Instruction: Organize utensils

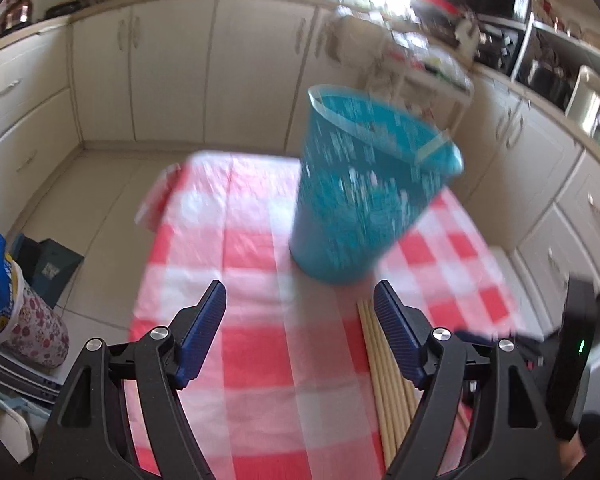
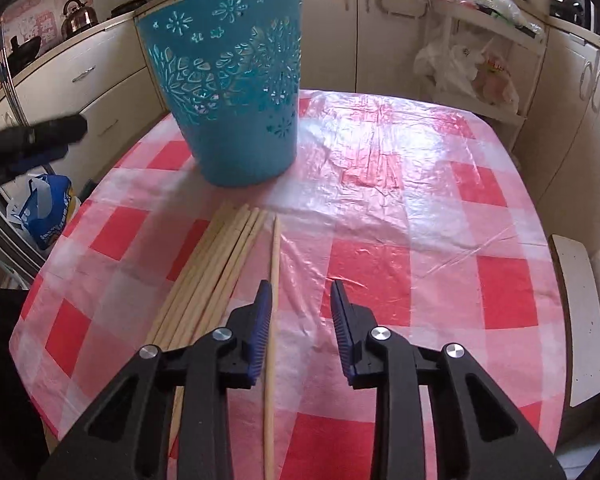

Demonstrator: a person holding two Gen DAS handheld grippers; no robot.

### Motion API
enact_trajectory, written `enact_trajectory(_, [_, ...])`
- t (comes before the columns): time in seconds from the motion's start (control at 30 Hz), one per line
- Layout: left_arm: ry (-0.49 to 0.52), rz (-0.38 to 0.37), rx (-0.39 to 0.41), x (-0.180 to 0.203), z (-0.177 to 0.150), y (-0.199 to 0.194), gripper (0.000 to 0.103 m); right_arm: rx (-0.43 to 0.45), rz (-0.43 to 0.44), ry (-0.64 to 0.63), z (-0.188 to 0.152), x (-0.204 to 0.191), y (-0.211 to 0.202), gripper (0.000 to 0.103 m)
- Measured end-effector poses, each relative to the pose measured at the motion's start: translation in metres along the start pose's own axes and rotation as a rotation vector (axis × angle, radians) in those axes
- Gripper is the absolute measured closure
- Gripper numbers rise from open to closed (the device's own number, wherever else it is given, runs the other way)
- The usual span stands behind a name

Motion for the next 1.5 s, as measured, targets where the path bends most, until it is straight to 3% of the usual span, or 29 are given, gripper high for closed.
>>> enact_trajectory(0.17, [0.028, 0.003, -0.119, 0.006, -0.03, 0.031, 0.03, -0.018, -0.007, -0.058, 0.004, -0.008, 0.021, 0.074])
enact_trajectory(0.37, [0.042, 0.011, -0.155, 0.011, -0.037, 0.049, 0.03, -0.016, -0.026, -0.071, 0.012, -0.006, 0.02, 0.095])
enact_trajectory(0.7, [0.106, 0.058, -0.206, 0.019, -0.05, 0.08, 0.031, -0.059, 0.107, 0.11, 0.006, 0.016, 0.016, 0.096])
enact_trajectory(1.07, [0.157, 0.091, -0.203, 0.025, -0.051, 0.088, 0.03, -0.048, 0.105, 0.104, 0.002, 0.018, 0.014, 0.096])
enact_trajectory(1.23, [0.22, 0.131, -0.197, 0.029, -0.049, 0.087, 0.031, -0.037, 0.087, 0.086, 0.003, 0.016, 0.015, 0.095])
enact_trajectory(1.33, [0.214, 0.139, -0.199, 0.025, -0.048, 0.086, 0.031, -0.031, 0.089, 0.079, 0.003, 0.013, 0.014, 0.086])
enact_trajectory(1.4, [0.21, 0.158, -0.203, 0.02, -0.046, 0.086, 0.031, -0.027, 0.091, 0.075, 0.003, 0.01, 0.014, 0.075])
enact_trajectory(1.5, [0.191, 0.151, -0.217, 0.017, -0.048, 0.089, 0.032, -0.021, 0.08, 0.057, 0.004, 0.007, 0.012, 0.07])
Point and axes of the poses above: each gripper's, at about its wrist camera, not at the fingertips, and y roughly the way its jaws point, x to its right, z to its top, the point moved 9 cm from there along y, roughly the way its jaws point, and after that the axes turned 12 degrees about -z, right-handed, at the moved point
